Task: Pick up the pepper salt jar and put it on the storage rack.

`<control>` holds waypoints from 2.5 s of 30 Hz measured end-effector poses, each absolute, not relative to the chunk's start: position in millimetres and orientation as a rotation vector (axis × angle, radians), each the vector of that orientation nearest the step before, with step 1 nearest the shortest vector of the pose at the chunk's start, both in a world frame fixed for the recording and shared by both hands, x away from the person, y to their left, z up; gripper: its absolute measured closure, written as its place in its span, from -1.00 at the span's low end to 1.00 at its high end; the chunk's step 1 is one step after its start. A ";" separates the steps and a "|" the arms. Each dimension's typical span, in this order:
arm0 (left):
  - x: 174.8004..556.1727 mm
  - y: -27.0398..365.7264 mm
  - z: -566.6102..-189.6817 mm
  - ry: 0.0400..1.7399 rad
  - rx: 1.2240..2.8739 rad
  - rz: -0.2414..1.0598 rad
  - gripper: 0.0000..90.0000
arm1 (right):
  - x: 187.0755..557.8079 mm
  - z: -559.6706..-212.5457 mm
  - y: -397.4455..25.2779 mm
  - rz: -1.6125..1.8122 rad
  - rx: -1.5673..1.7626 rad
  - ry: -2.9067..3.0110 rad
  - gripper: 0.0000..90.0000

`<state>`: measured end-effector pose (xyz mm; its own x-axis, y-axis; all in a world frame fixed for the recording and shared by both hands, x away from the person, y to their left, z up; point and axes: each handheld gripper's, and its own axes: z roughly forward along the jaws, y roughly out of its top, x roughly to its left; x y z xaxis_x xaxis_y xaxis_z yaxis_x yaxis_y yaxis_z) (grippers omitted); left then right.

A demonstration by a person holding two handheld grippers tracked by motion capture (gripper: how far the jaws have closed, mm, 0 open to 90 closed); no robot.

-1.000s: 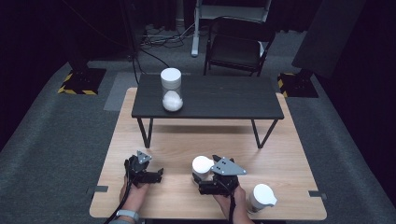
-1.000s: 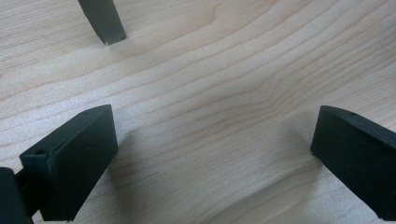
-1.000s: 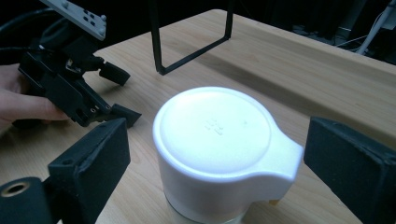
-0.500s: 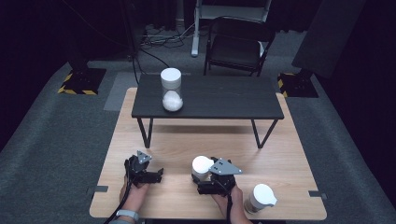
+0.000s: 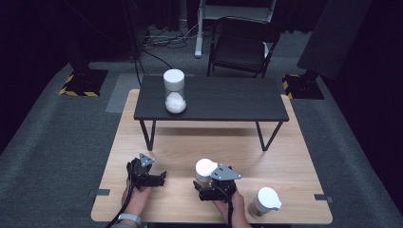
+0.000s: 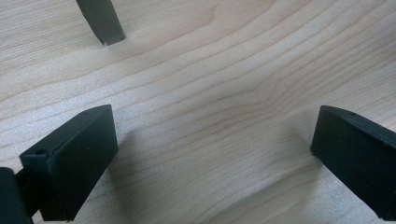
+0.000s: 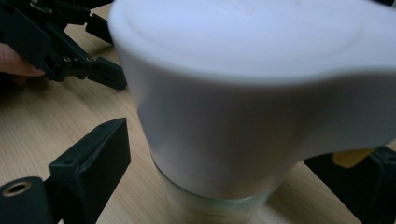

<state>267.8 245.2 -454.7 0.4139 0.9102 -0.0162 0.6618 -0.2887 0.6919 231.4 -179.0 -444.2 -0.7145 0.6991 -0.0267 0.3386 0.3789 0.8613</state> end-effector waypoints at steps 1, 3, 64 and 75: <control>267.8 245.2 -454.7 1.329 2.048 0.514 -0.99 | 232.7 -445.1 -178.5 1.269 0.901 2.265 -0.82; 267.8 245.2 -454.7 1.329 2.048 0.514 -0.99 | 233.9 -446.8 -177.4 1.263 0.902 2.272 -0.82; 269.1 245.8 -454.7 1.319 2.054 0.513 -0.99 | 232.6 -442.5 -186.7 1.311 0.909 2.257 -0.32; 270.1 246.1 -454.3 1.316 2.057 0.509 -0.99 | 228.8 -413.6 -188.5 1.315 0.892 2.245 -0.32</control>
